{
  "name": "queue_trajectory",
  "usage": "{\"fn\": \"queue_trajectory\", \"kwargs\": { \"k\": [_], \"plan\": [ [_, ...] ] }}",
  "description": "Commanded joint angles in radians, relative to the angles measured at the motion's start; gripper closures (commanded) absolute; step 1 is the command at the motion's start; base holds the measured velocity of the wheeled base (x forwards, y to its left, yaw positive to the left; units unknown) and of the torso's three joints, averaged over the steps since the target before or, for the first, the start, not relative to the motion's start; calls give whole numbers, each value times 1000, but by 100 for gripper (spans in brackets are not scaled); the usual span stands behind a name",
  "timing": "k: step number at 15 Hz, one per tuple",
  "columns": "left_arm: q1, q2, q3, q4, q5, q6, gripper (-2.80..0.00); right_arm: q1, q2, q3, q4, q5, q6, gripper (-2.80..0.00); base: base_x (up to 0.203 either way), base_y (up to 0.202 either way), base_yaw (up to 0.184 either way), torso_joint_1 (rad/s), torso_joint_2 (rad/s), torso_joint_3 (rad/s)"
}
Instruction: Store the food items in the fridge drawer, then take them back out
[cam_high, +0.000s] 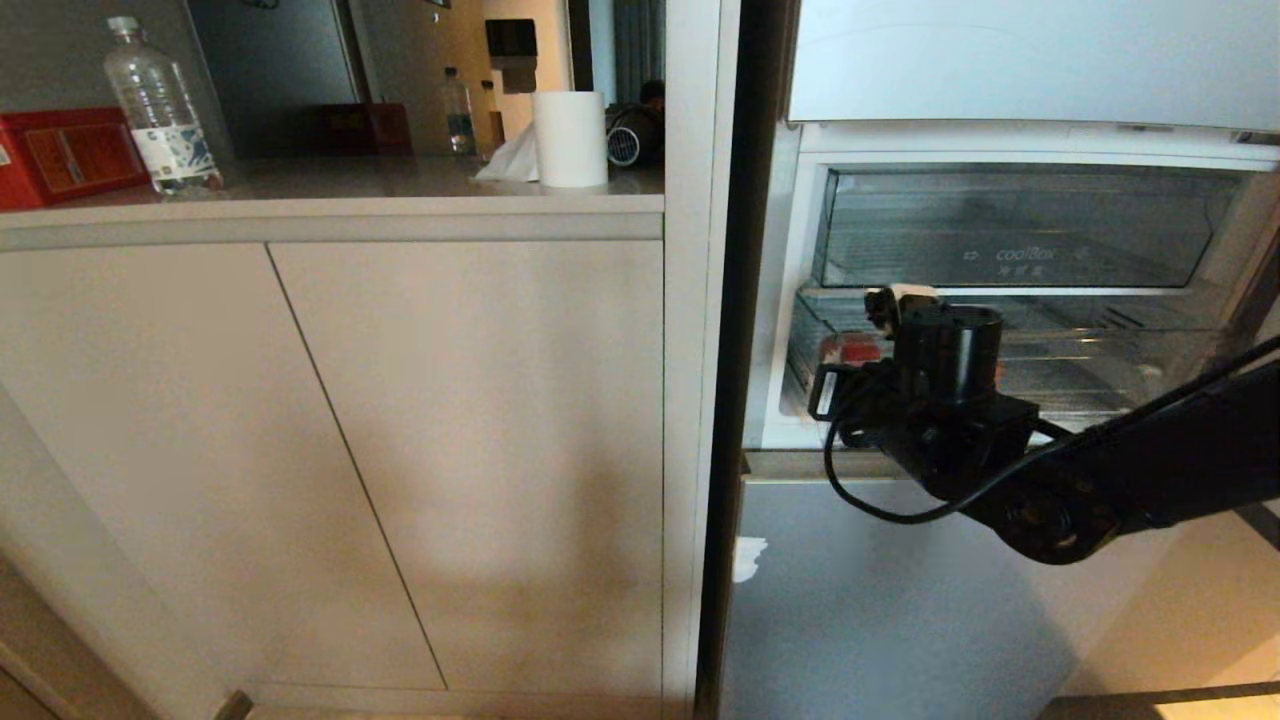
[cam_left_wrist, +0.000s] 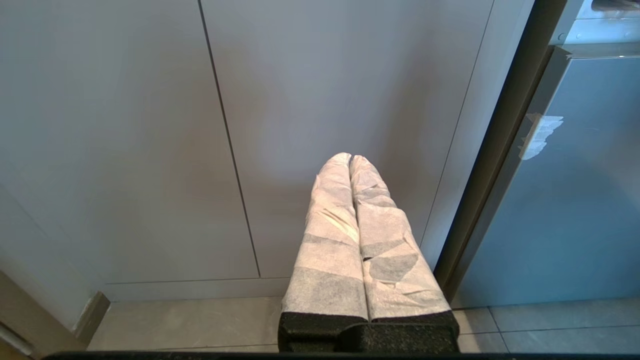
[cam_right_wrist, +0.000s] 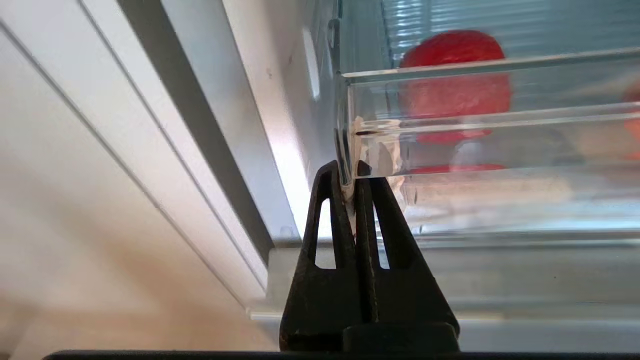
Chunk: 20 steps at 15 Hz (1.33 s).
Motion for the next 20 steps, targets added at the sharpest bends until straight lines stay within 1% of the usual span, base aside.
{"fn": "queue_trajectory", "kwargs": {
  "k": [1, 5, 8, 9, 11, 13, 14, 16, 18, 20],
  "plan": [
    [0, -2, 0, 1, 0, 0, 0, 31, -81, 74, -4, -4, 12, 0, 0, 0, 0, 0, 0, 0],
    [0, -2, 0, 0, 0, 0, 0, 59, -127, 134, -4, -7, 15, 0, 0, 0, 0, 0, 0, 0],
    [0, -2, 0, 0, 0, 0, 0, 62, -144, 170, -4, -14, 15, 0, 0, 0, 0, 0, 0, 0],
    [0, -2, 0, 0, 0, 0, 0, 63, -145, 180, -4, -16, 14, -280, 0, 0, 0, 0, 0, 0],
    [0, -2, 0, 0, 0, 0, 0, 67, -171, 207, -1, -16, 14, -280, 0, 0, 0, 0, 0, 0],
    [0, -2, 0, 0, 0, 0, 0, 95, -223, 253, 1, -17, 15, -280, 0, 0, 0, 0, 0, 0],
    [0, -2, 0, 0, 0, 0, 0, 116, -254, 278, 4, -27, 15, -280, 0, 0, 0, 0, 0, 0],
    [0, -2, 0, 0, 0, 0, 0, 161, -323, 345, 7, -73, 15, -280, 0, 0, 0, 0, 0, 0],
    [0, -2, 0, 0, 0, 0, 0, 174, -403, 392, 22, -91, 15, -280, 0, 0, 0, 0, 0, 0],
    [0, -2, 0, 0, 0, 0, 0, 170, -488, 405, 78, -96, 14, -280, 0, 0, 0, 0, 0, 0]
  ]
}}
